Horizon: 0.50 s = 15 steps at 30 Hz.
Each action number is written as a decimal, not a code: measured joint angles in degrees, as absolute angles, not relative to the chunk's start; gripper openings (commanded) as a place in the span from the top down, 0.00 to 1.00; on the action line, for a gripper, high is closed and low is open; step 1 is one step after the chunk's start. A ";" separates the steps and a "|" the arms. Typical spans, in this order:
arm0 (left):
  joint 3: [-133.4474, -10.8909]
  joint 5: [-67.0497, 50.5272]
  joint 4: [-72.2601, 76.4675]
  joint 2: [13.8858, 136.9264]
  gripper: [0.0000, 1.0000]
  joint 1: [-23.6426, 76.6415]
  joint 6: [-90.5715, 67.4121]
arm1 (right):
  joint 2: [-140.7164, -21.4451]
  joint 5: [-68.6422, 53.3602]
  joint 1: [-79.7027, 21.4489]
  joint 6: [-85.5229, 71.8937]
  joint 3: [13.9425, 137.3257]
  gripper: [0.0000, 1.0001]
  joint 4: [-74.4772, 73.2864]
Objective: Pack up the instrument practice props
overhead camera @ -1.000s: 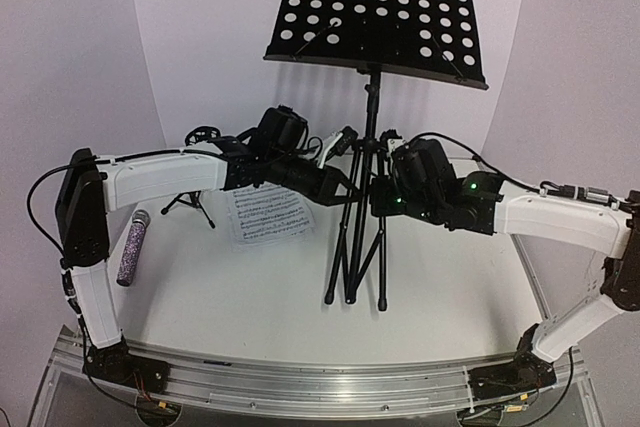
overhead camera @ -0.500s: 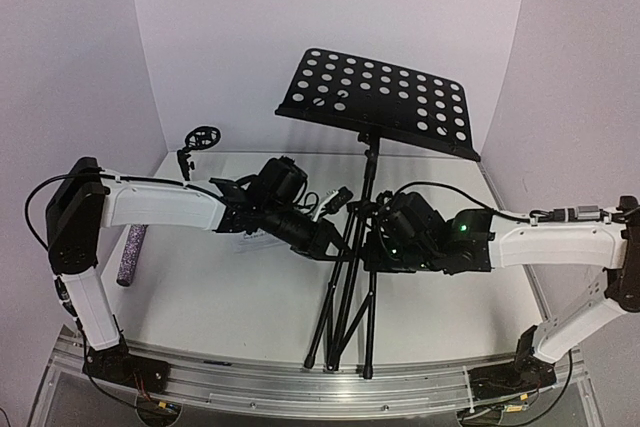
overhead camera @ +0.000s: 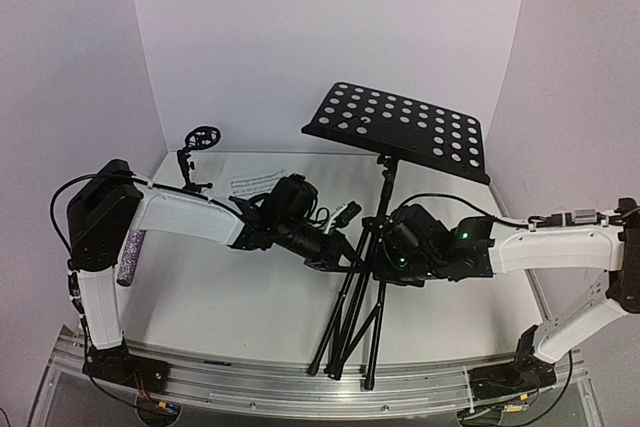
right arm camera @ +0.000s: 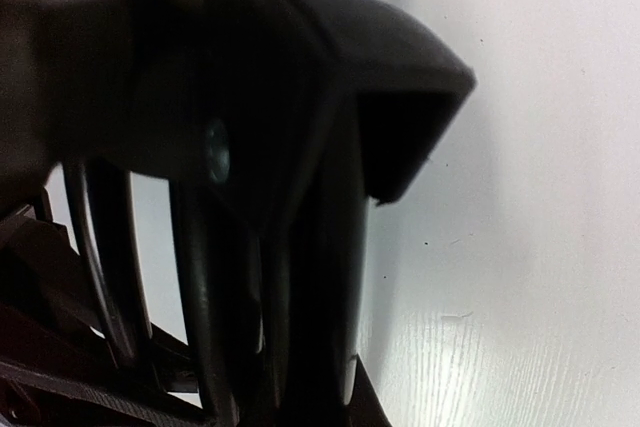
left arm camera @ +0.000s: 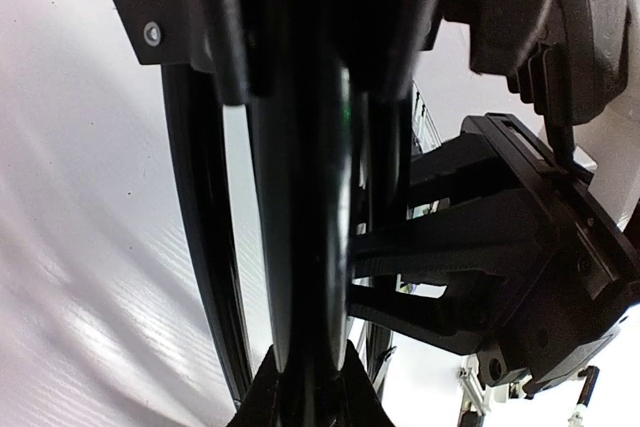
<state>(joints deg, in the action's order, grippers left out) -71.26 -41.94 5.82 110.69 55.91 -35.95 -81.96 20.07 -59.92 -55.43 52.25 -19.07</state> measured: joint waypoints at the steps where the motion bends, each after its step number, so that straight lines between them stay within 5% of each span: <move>1: -71.27 -41.92 6.51 111.15 1.00 55.84 -36.67 | -82.29 19.23 -59.22 -55.55 52.25 1.00 -19.14; 15: -78.43 -42.57 2.62 118.13 1.00 54.45 -47.73 | -90.40 3.11 -48.29 -54.93 58.81 1.00 -26.32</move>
<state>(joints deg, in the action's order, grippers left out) -78.43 -42.57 2.62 118.13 54.45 -47.73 -90.40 3.11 -48.29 -54.93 58.81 -26.32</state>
